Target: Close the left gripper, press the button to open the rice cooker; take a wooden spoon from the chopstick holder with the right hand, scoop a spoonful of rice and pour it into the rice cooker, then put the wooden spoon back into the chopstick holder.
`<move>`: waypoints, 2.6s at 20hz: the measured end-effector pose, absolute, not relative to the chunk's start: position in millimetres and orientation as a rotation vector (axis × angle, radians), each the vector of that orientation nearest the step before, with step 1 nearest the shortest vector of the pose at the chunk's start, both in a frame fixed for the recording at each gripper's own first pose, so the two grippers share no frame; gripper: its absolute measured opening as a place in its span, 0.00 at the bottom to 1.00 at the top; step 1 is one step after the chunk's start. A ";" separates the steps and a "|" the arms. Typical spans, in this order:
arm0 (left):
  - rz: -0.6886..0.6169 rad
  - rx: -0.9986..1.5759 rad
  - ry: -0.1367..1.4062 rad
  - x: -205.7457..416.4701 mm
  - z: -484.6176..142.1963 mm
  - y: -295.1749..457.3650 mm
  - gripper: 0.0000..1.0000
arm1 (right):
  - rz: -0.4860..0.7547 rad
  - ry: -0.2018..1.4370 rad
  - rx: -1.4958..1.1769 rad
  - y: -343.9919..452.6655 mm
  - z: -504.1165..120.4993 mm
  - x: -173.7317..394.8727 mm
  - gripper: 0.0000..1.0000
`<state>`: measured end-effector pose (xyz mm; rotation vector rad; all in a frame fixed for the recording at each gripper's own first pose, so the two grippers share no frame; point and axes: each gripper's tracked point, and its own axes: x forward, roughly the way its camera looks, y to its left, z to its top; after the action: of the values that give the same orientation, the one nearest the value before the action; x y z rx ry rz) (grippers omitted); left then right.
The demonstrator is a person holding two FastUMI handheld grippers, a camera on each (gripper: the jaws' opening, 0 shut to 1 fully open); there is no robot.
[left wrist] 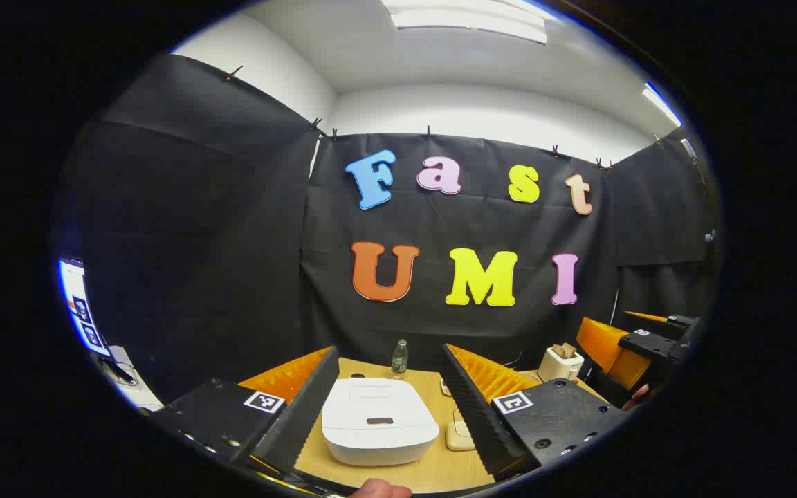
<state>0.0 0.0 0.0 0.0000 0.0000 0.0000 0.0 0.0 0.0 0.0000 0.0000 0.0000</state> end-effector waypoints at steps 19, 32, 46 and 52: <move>0.028 0.009 0.070 3.2 -27.3 -16.1 0.94 | -0.060 0.000 -0.031 -40.8 2.9 3.0 1.00; 0.057 0.021 0.247 42.0 -82.8 -15.8 0.94 | -0.046 0.029 -0.019 -61.8 -5.9 40.6 1.00; 0.096 -0.042 0.655 114.3 -192.5 7.6 0.00 | -0.088 0.120 0.055 -147.2 -52.7 116.8 1.00; 0.102 -0.185 0.812 133.3 -241.4 9.5 0.00 | -0.103 0.166 0.059 -176.4 -76.4 128.8 1.00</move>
<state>133.3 9.5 -241.4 -0.1845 0.8118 0.1023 128.8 -176.4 -76.4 0.0594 0.1656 -0.1025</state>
